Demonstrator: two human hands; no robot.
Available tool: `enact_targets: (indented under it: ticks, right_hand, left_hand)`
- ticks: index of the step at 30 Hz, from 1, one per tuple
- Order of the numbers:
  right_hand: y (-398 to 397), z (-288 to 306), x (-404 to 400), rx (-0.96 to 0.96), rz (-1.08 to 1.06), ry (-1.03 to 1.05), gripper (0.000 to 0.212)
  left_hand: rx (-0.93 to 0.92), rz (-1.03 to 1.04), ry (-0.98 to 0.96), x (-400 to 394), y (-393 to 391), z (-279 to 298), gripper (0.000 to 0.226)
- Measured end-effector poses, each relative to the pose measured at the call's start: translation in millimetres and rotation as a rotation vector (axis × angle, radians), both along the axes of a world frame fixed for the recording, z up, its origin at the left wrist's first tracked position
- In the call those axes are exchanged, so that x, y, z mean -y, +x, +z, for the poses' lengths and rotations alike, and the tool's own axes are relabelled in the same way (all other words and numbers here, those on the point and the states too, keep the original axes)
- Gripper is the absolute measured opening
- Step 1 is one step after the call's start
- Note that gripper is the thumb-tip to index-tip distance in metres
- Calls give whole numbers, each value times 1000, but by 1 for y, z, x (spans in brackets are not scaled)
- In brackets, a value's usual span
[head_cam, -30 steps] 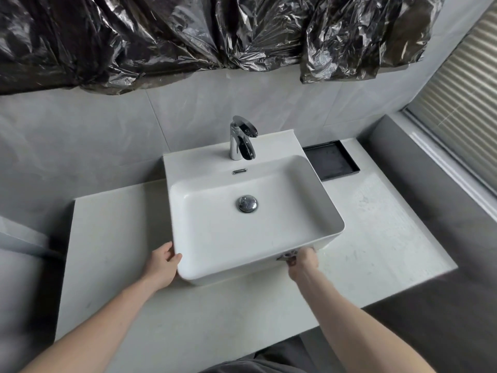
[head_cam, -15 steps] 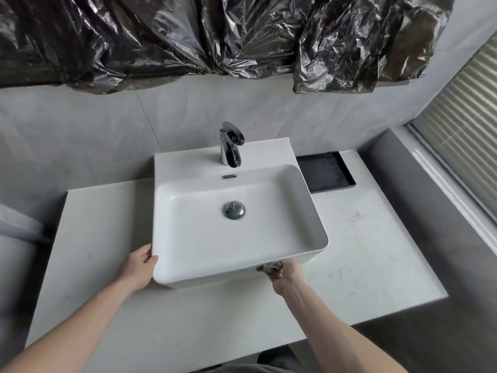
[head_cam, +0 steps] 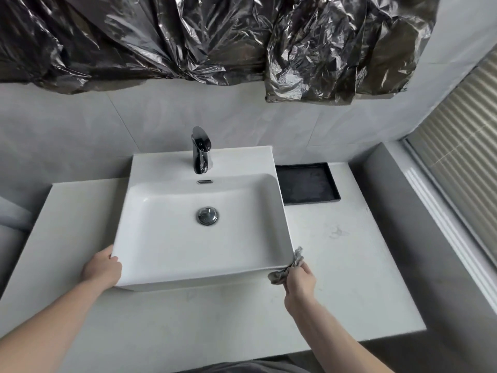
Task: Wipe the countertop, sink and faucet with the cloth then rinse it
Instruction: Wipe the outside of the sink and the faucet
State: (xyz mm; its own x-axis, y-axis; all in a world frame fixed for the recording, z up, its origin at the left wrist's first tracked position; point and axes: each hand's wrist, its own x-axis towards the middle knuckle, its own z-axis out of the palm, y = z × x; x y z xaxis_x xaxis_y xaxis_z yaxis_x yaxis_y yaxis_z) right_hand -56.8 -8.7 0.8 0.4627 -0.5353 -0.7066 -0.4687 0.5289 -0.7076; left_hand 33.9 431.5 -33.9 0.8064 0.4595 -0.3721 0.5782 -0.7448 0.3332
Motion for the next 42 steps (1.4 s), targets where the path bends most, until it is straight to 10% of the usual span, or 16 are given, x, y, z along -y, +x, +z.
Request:
enact_targets:
  ticks: [5,14,27,34,42]
  right_hand:
    - [0,-5,11,143,376,-365,63]
    - [68,-26,41,228,910,-915,39]
    - [244,-23,52,167,1038,-987,80]
    - [321,-11,50,175,1064,-1004,56]
    - [318,-22,1,112,1303,-1336,77]
  left_hand:
    - [-61,-7,129,1,4,-3,42]
    - [-152,-23,276,-2,14,-9,26]
    - [-143,42,239,7,14,2,15]
    - [-165,43,249,5,13,0,23]
    - [-163,86,281,10,13,-5,20]
